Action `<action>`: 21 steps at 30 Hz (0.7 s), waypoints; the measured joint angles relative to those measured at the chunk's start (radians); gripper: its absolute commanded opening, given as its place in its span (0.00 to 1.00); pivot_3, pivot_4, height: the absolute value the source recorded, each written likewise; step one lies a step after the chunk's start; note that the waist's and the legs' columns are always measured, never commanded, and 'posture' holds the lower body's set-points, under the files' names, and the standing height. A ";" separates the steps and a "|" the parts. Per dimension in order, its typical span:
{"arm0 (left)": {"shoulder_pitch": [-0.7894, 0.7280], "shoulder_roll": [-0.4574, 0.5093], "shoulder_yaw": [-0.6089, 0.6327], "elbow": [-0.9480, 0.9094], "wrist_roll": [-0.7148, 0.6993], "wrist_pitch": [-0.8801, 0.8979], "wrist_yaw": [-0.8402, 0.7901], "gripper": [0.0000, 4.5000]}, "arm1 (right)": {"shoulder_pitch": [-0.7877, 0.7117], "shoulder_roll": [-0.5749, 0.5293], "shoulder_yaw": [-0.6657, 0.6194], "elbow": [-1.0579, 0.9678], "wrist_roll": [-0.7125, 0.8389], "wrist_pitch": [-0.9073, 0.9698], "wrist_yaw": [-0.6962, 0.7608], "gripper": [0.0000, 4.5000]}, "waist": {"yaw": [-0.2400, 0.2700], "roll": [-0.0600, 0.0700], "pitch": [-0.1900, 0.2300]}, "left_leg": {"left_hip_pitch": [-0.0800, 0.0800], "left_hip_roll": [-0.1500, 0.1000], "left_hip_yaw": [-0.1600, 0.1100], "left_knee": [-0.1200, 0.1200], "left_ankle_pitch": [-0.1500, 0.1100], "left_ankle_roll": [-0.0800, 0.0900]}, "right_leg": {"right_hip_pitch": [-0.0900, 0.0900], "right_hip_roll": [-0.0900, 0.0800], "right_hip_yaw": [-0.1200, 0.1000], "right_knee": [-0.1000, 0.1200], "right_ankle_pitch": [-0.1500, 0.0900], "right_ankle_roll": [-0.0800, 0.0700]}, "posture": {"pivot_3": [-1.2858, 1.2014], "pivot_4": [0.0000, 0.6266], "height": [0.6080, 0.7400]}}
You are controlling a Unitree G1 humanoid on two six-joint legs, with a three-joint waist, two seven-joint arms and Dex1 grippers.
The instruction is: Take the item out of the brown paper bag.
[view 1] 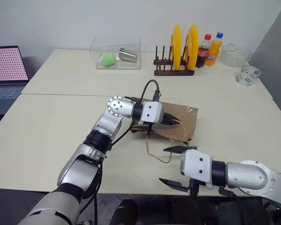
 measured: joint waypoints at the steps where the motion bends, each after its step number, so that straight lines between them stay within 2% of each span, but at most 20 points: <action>1: 0.000 0.001 0.001 0.001 0.000 0.000 0.000 0.00 | -0.013 0.015 0.016 0.000 -0.028 0.021 0.008 0.80 | 0.000 0.000 0.000 | 0.000 0.000 0.000 0.000 0.000 0.000 | 0.000 0.000 0.000 0.000 0.000 0.000 | 0.52 0.24 1.00; 5: 0.000 0.003 0.005 -0.001 -0.001 0.003 -0.002 0.00 | -0.036 0.111 0.076 0.005 -0.163 0.103 0.042 0.49 | 0.000 0.000 0.000 | 0.000 0.000 0.000 0.000 0.000 0.000 | 0.000 0.000 0.000 0.000 0.000 0.000 | 0.52 0.24 1.00; 11: 0.000 0.016 0.024 -0.028 -0.008 0.036 -0.010 0.00 | -0.016 0.174 0.097 0.037 -0.296 0.140 0.089 0.01 | -0.001 0.000 0.000 | 0.000 0.000 0.000 0.000 0.000 0.000 | -0.001 0.000 0.000 0.000 0.000 0.000 | 0.52 0.24 1.00; 16: 0.000 0.021 0.052 -0.087 -0.044 0.096 -0.010 0.00 | 0.016 0.209 0.096 0.070 -0.362 0.146 0.125 0.00 | -0.001 0.000 0.000 | 0.000 0.000 -0.001 0.000 0.000 0.000 | 0.000 0.000 0.000 0.001 0.000 0.000 | 0.52 0.24 1.00; 21: -0.040 0.011 0.077 -0.121 -0.080 0.253 0.023 0.00 | 0.047 0.208 0.109 0.114 -0.453 0.130 0.172 0.00 | -0.001 0.000 0.000 | 0.000 -0.001 -0.001 0.000 0.000 0.000 | 0.000 0.000 -0.001 0.001 0.000 0.000 | 0.52 0.24 1.00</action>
